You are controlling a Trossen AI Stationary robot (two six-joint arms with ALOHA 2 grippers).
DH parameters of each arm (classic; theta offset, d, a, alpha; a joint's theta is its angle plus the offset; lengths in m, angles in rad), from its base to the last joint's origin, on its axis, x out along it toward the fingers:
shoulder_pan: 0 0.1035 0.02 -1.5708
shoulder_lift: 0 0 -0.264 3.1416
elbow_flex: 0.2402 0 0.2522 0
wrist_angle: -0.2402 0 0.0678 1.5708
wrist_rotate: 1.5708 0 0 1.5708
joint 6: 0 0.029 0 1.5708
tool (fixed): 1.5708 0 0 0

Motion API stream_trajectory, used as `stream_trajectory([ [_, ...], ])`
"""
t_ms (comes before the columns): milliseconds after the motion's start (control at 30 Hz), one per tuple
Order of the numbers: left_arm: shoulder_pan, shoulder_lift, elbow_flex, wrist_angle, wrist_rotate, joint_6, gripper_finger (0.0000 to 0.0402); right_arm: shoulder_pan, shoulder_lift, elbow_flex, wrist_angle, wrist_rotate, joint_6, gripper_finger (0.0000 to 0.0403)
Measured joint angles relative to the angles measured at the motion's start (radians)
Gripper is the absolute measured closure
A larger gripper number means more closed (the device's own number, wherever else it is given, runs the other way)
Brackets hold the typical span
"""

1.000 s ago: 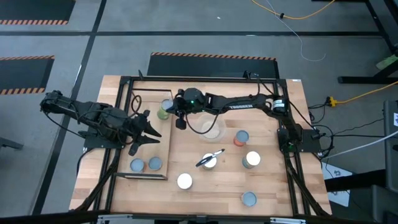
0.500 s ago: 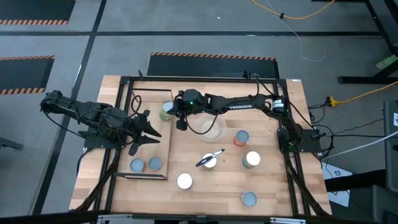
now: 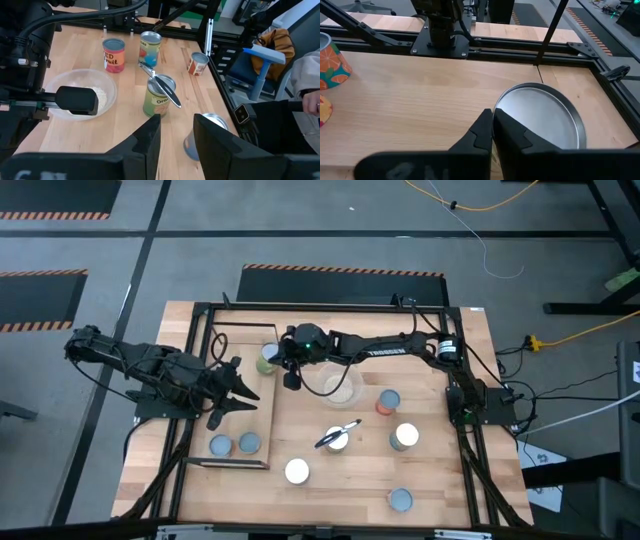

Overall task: Pick and place cans onto a shelf
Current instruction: Put the canned pears on the shelf

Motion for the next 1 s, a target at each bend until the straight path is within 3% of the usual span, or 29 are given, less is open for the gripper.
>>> stream_trajectory([
  [733, 0.0, 0.001, 0.0, 0.0, 0.0, -0.002, 0.0293, 0.0, -0.006, 0.0, 0.006, 0.0, 0.0, 0.0367],
  [1000, 0.0, 0.032, -0.001, 0.004, -0.028, -0.012, 0.0293, 0.0, -0.15, 0.0, -0.149, 0.003, -0.095, 0.0367],
])
